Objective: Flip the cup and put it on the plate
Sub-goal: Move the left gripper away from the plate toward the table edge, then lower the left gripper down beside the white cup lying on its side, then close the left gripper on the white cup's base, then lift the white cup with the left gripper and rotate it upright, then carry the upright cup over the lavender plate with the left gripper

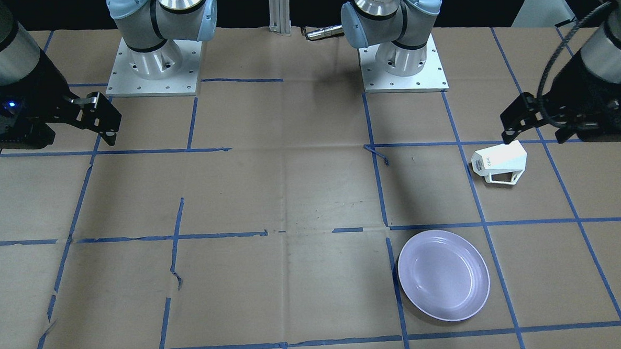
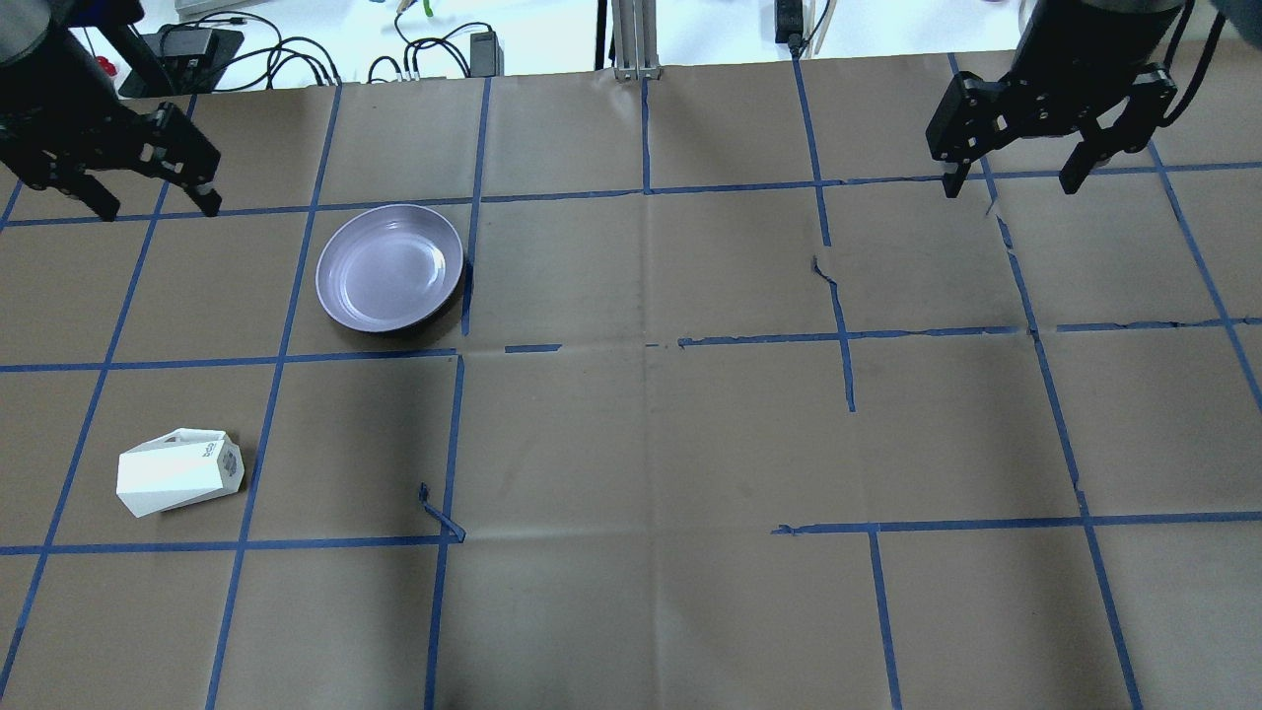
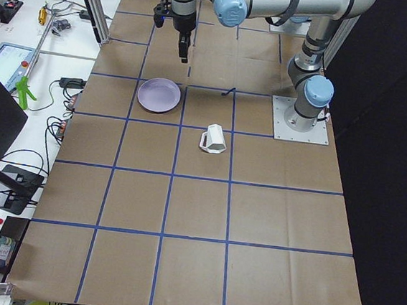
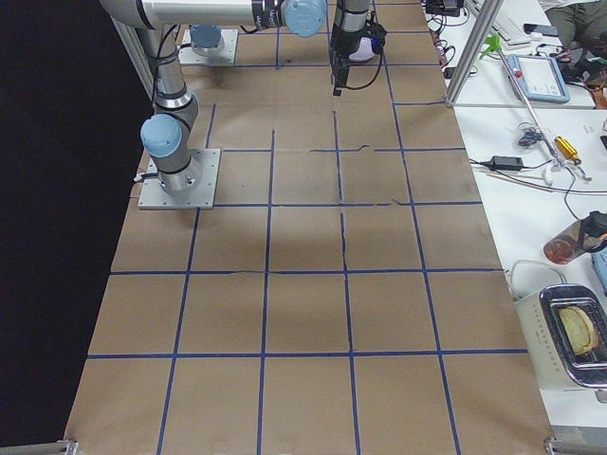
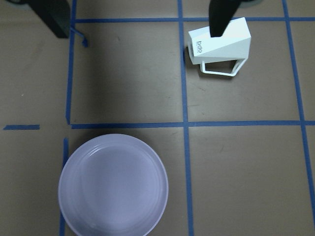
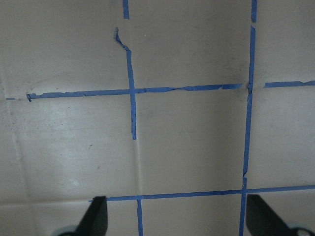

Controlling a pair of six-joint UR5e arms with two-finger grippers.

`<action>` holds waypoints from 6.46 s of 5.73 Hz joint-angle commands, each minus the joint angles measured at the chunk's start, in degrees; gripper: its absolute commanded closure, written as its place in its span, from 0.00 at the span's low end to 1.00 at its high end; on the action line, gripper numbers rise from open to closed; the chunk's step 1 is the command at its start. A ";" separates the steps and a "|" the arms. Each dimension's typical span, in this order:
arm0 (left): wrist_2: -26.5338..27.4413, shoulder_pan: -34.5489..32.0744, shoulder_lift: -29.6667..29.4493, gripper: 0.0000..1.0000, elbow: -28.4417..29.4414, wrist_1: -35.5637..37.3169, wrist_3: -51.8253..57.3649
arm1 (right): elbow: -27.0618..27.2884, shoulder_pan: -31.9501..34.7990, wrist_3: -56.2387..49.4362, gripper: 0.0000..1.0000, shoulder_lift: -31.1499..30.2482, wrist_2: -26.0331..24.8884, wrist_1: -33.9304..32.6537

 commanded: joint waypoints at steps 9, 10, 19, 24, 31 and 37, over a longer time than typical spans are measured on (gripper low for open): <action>-19.95 41.61 -5.66 0.02 -11.38 -11.88 49.25 | 0.00 0.00 0.00 0.00 0.00 0.00 0.00; -24.18 44.51 -10.76 0.02 -11.20 -15.22 53.29 | 0.00 0.00 0.00 0.00 0.00 0.00 0.00; -33.01 45.77 -34.45 0.74 -12.34 -29.67 71.17 | 0.00 0.00 0.00 0.00 0.00 0.00 0.00; -36.35 45.86 -27.55 1.00 -8.75 -43.95 70.23 | 0.00 0.00 0.00 0.00 0.00 0.00 0.00; -31.75 13.94 -3.52 1.00 -5.22 -8.32 9.14 | 0.00 0.00 0.00 0.00 0.00 0.00 0.00; -1.55 -14.34 -8.84 1.00 -7.50 26.90 -12.58 | 0.00 0.00 0.00 0.00 0.00 0.00 0.00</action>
